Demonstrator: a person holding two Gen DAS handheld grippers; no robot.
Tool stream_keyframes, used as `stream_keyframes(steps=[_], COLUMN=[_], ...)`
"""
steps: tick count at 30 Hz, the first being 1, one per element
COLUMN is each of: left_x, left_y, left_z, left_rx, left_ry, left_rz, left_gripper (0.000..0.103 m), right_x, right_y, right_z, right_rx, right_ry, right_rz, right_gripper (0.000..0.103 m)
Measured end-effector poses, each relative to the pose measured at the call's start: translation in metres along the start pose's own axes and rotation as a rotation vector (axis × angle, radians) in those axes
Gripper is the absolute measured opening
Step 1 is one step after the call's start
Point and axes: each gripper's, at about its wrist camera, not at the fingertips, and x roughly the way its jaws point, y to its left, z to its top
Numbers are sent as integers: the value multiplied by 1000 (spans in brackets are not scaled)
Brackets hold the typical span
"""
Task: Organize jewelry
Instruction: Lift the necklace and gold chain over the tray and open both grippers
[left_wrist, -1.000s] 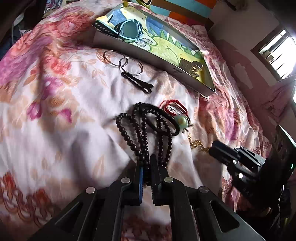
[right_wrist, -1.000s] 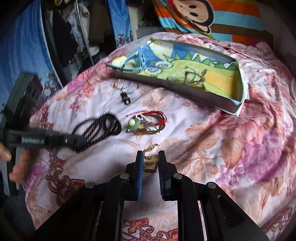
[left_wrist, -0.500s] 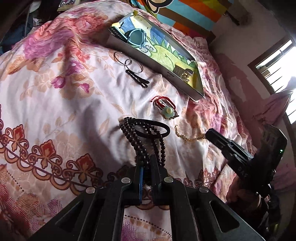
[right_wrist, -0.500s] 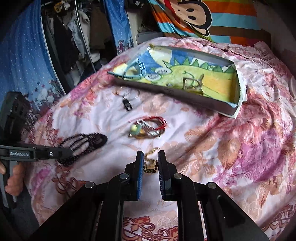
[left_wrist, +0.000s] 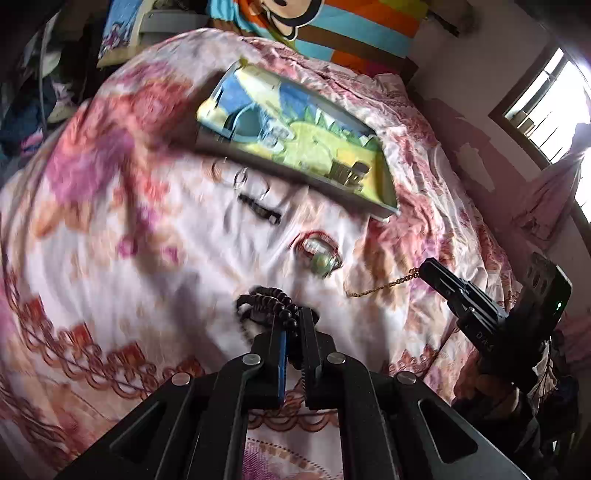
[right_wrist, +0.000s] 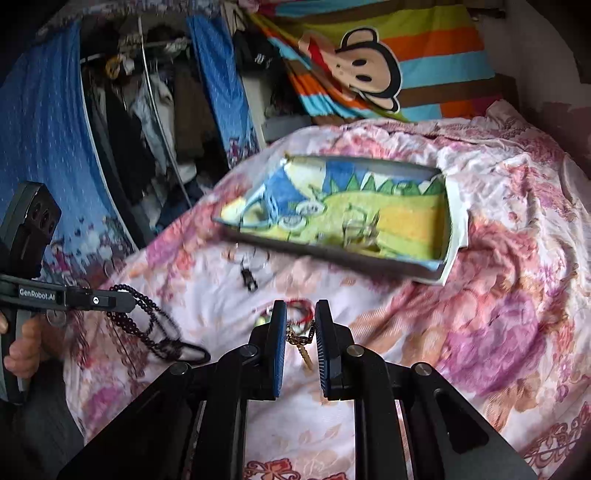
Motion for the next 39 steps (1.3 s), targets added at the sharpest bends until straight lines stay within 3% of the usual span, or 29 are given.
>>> stream_keyframes(steps=[9, 19, 23, 31, 39], left_x=[-31, -22, -4, 39, 106], left_y=[-35, -63, -74, -81, -71], left_z=[36, 69, 91, 140, 160], left_rx=[63, 90, 83, 98, 89], left_ry=[-54, -85, -105, -259, -244], left_rz=[18, 27, 35, 27, 45], left_gripper=[6, 6, 6, 6, 6], right_x=[-15, -1, 16, 58, 99], right_y=[-16, -38, -48, -68, -99], right_z=[24, 47, 66, 94, 90], right_rx=[26, 50, 58, 22, 72], right_ry=[-98, -133, -144, -173, -108], right_rz=[13, 8, 3, -55, -101], right_gripper=[14, 14, 14, 14, 14])
